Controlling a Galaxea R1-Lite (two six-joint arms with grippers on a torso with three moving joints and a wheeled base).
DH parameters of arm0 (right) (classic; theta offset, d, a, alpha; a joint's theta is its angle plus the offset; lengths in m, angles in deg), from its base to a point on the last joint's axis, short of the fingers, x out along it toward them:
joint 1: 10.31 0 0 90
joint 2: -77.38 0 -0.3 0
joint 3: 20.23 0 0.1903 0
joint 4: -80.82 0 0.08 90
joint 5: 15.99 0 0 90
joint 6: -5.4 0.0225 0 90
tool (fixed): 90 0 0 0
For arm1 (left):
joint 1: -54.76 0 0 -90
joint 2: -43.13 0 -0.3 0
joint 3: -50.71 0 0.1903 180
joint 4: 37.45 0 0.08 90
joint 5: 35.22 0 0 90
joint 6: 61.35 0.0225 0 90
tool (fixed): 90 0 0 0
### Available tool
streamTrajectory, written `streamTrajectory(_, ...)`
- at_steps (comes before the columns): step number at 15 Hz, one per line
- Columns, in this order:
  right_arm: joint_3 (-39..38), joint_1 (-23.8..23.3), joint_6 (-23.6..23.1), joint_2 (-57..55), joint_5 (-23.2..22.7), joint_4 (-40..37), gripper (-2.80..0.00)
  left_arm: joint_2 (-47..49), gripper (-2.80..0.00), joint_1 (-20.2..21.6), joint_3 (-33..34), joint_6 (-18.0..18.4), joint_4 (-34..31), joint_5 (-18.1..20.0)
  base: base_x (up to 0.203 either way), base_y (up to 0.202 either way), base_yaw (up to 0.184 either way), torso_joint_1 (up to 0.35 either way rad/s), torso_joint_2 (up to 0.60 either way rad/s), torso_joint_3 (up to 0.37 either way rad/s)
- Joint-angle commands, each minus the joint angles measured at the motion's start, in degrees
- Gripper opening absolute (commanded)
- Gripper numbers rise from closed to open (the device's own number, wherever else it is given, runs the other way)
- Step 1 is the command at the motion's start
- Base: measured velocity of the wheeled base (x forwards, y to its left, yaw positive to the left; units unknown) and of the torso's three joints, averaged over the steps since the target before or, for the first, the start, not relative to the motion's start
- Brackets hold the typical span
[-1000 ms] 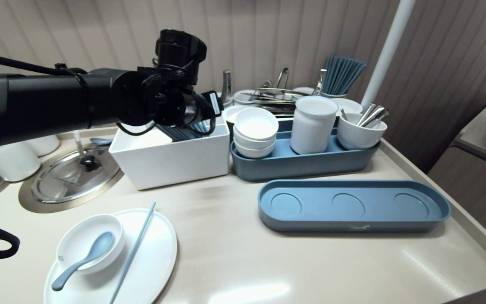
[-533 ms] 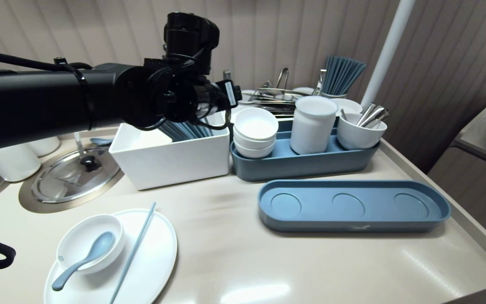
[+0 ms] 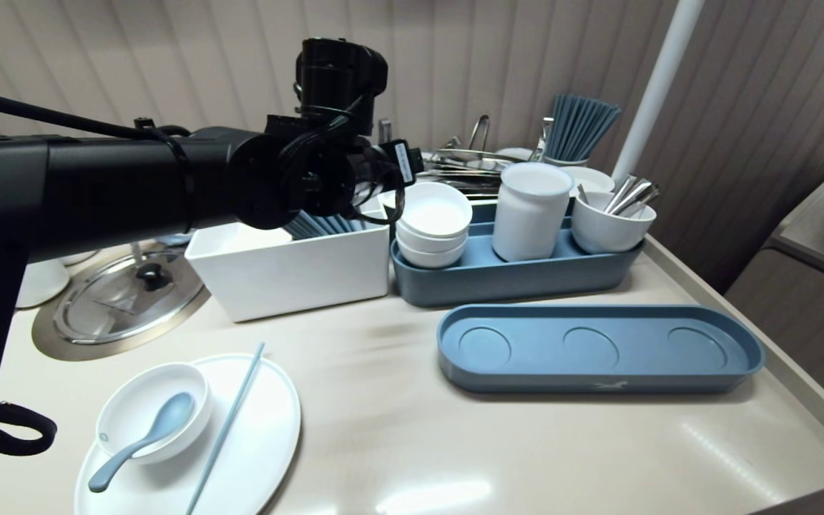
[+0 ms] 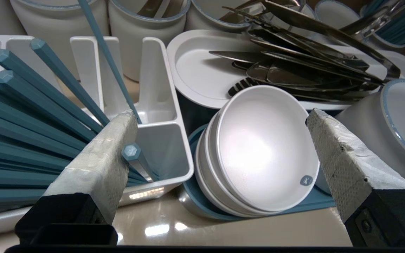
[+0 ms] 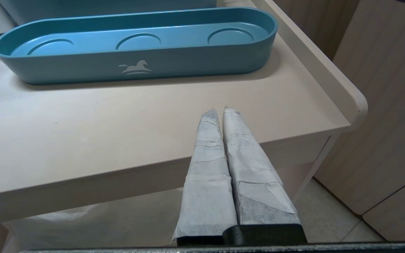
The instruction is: Pick the chopsticks and place it on the plate
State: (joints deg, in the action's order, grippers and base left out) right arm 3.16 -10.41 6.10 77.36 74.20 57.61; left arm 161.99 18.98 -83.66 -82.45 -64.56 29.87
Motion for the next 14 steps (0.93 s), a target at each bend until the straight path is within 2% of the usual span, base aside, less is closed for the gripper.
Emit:
streamTrajectory(1, -0.02, 0.01, 0.0, 0.02, -0.01, 0.02, -2.8, 1.31, 0.0, 0.1, 0.08, -0.13, 0.91, -0.14, 0.0, 0.0, 0.0, 0.0, 0.0, 0.0)
streamTrajectory(6, 0.03, 0.01, 0.0, -0.02, -0.01, 0.02, -2.8, 3.83, 0.0, 0.01, 0.08, 1.44, 6.44, -0.14, 0.0, 0.0, 0.0, 0.0, 0.0, 0.0)
streamTrajectory(14, 0.03, 0.01, 0.0, -0.04, -0.01, 0.02, -2.8, 4.53, 0.0, 0.01, 0.08, 4.23, 9.99, -0.06, 0.0, 0.0, 0.0, 0.0, 0.0, 0.0)
